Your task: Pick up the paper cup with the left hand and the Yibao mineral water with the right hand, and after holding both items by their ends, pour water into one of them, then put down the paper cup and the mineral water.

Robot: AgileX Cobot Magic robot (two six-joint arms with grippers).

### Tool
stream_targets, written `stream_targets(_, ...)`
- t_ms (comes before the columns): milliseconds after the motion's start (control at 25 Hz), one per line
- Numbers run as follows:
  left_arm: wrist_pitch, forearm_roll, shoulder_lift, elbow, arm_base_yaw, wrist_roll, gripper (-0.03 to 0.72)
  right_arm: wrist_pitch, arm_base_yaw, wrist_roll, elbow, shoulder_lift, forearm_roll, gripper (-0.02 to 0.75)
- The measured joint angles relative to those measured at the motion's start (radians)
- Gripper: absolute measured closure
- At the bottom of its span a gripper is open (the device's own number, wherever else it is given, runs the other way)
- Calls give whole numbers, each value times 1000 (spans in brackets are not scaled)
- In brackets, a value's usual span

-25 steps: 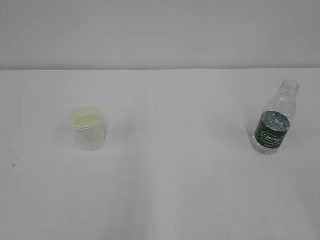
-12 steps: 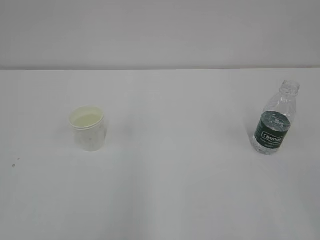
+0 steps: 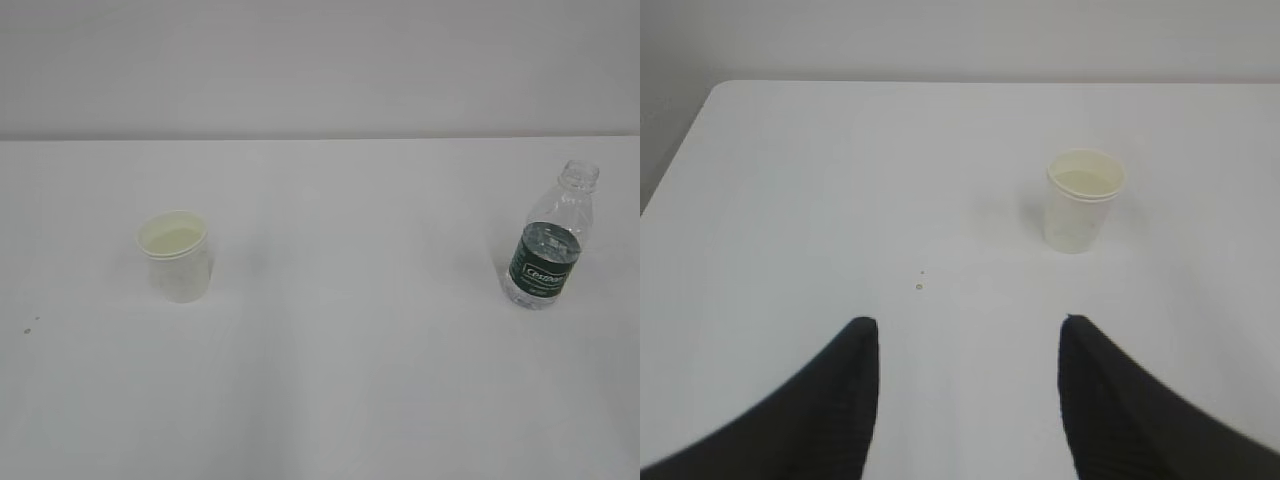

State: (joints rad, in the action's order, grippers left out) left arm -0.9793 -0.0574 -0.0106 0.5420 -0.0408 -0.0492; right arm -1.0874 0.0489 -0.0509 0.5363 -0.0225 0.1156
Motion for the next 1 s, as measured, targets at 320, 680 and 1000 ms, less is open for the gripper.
stream_targets(320,0,0,0,0,0,0,284,0,0,0,0,0,0,148)
stream_targets(680,0,57,0,0,0,0,284,-5,0,2,-2,0,-2,148)
stream_targets(1000,0,57,0,0,0,0,285,-10,0,2,-5,0,-2,148)
